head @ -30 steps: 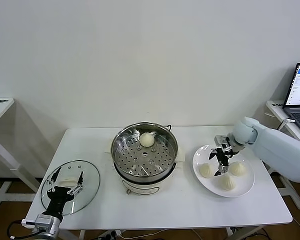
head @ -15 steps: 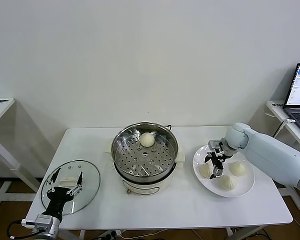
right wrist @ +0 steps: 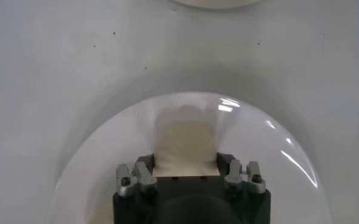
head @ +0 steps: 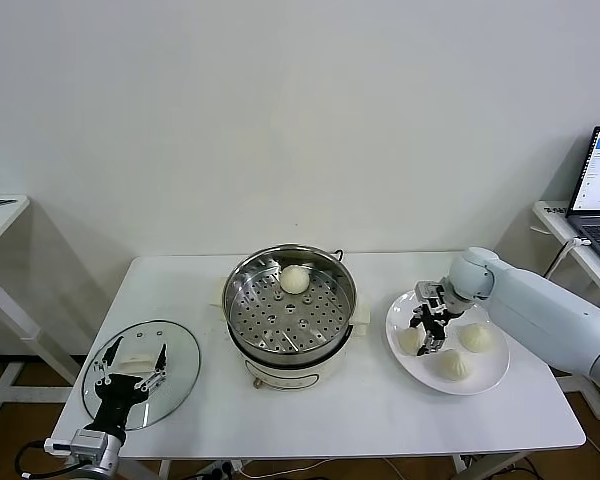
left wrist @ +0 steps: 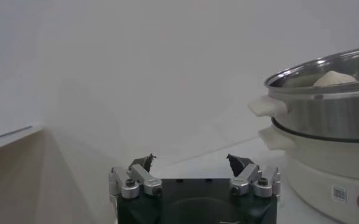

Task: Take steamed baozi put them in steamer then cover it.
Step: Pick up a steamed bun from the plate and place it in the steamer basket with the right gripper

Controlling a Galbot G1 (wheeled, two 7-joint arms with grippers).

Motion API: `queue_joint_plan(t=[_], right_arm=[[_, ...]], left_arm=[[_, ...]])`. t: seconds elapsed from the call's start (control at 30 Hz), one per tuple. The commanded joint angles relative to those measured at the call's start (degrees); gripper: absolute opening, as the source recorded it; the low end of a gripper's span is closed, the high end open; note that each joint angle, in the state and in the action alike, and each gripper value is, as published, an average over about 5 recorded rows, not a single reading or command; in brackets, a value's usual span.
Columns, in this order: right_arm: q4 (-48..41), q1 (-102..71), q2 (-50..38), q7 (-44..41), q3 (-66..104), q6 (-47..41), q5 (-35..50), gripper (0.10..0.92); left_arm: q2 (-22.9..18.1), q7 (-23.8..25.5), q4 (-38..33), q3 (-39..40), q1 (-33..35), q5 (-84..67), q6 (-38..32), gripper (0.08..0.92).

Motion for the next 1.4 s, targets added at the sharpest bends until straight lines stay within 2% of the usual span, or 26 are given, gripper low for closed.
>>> queue_joint_plan(t=[0.03, 0.2, 0.37, 0.57, 0.7, 1.07, 1.4], right_arm=[[5.4, 9.8, -5.3, -0.6, -6.8, -1.9, 8.6, 0.666], [14.0, 25.8, -9.4, -0.8, -19.3, -5.3, 17.8, 0.662], [20.9, 42.8, -9.4, -1.2, -31.1, -9.6, 26.1, 0.668], [26.2, 53.1, -4.3, -0.7, -36.6, -14.7, 33.5, 0.669], [27.3, 54.7, 2.4, 1.1, -37.1, -17.1, 37.6, 0.675], [19.1, 46.8, 23.5, 4.7, -33.7, -19.6, 40.5, 0.679], [1.7, 34.7, 36.3, 4.5, -29.5, -19.4, 35.4, 0.679]], left_arm=[[0.1, -0.1, -0.4, 0.0, 0.1, 0.0, 0.1, 0.823], [0.1, -0.1, -0.5, 0.1, 0.0, 0.0, 0.1, 0.823], [0.1, -0.1, -0.9, 0.2, -0.1, 0.0, 0.2, 0.823], [0.4, -0.2, -1.5, 0.3, -0.2, 0.0, 0.2, 0.823], [0.4, -0.1, -1.7, 0.2, -0.4, 0.0, 0.2, 0.823], [0.5, 0.0, -1.2, -0.8, -1.0, -0.3, 0.3, 0.823], [0.6, 0.0, -0.9, -1.4, -1.2, -0.5, 0.3, 0.823]])
